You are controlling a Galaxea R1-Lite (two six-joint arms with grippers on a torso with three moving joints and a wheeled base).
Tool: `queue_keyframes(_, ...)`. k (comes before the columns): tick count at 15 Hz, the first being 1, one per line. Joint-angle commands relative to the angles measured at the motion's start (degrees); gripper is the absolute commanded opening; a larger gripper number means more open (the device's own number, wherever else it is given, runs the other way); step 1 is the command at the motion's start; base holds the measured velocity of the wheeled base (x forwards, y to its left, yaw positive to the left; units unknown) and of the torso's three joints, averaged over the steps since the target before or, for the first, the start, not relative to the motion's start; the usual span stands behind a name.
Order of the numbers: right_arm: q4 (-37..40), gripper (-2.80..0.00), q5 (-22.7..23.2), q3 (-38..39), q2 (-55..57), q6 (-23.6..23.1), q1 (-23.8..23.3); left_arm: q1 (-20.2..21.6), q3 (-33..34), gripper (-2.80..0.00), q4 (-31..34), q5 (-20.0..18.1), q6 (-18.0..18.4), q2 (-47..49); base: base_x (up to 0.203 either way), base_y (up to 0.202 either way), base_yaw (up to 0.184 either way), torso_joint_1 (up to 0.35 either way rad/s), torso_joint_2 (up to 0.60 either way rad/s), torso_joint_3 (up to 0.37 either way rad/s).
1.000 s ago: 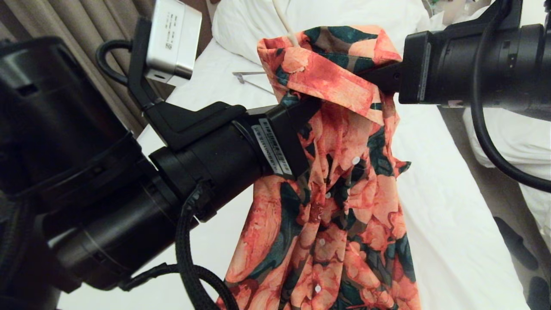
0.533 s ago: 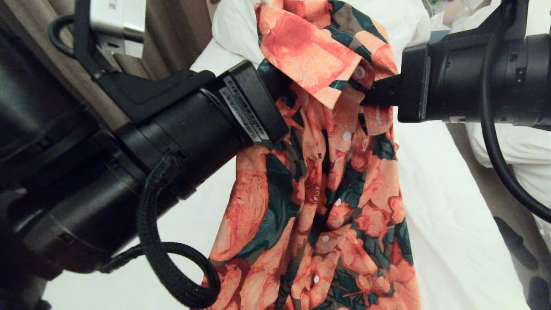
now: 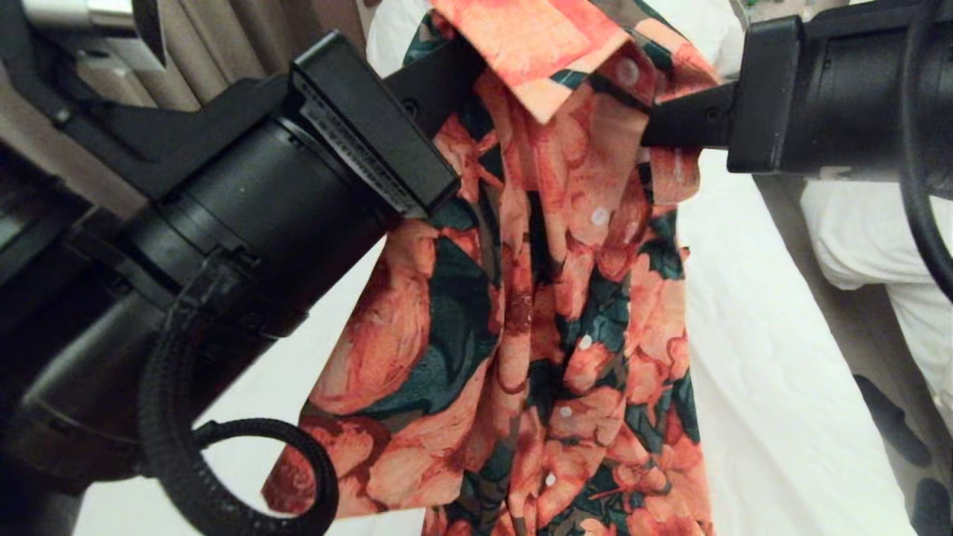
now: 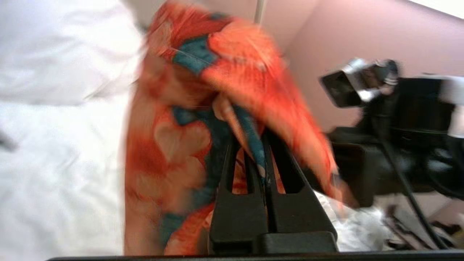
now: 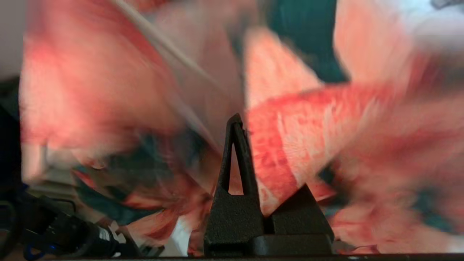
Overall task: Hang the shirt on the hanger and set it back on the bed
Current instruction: Hook the other side of the shirt onto the hanger
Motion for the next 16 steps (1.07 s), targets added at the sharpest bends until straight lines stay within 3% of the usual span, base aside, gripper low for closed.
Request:
queue_keyframes(1, -0.12, -2.8, 0.14, -0.25, -1.23, 0.09, 0.0, -0.08, 0.73, -2.8, -0.74, -0.24, -0.19, -0.03, 0.0, 0.0, 0.0, 0.0, 0.0, 0.0)
queue_keyframes(11, -0.2, -2.8, 0.06, 0.45, 0.56, 0.04, -0.45, -0.25, 1.34, -2.8, -2.91, -0.33, -0.3, 1.03, 0.0, 0.0, 0.0, 0.0, 0.0, 0.0)
queue_keyframes(16, -0.11, -2.8, -0.02, 0.4, 2.35, 0.04, -4.16, -0.25, 1.43, -2.8, -2.85, -0.33, -0.24, 1.2, 0.0, 0.0, 0.0, 0.0, 0.0, 0.0)
